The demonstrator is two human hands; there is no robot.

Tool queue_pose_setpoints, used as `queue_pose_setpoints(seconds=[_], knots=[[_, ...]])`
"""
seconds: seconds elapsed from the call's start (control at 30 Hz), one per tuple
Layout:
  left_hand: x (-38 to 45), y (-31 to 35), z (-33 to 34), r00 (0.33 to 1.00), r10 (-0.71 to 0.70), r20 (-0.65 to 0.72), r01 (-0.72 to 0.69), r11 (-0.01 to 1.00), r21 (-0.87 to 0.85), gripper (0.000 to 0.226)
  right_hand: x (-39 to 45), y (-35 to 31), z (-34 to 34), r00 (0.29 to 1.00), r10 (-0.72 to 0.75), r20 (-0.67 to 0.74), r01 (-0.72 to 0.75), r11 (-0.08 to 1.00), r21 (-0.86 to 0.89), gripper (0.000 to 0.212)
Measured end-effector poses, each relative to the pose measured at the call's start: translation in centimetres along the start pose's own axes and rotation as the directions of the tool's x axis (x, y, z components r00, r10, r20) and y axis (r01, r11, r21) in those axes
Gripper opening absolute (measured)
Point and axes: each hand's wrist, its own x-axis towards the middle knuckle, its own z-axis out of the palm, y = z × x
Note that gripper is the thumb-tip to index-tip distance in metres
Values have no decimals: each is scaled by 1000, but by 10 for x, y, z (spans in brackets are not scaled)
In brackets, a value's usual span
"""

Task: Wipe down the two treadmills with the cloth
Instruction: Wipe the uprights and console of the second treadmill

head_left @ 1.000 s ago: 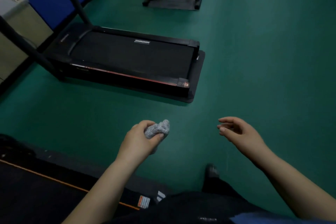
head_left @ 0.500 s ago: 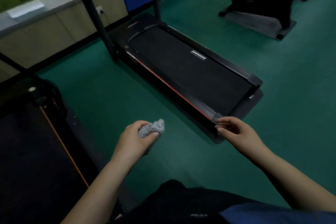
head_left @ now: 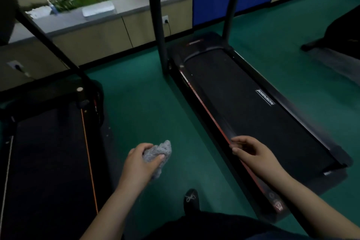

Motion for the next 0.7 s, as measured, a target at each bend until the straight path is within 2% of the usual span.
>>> queue_pose_setpoints(seconds=[0.27,0.7], knots=[[136,56,-32,995,89,-43,-90,996,-9,25,128,-71,8,999,-44,-6,44,998,38,23],[329,131,-18,995,-10,-95,6,999,-46,22,361,-156,-4,990,-90,105,86,995,44,20]])
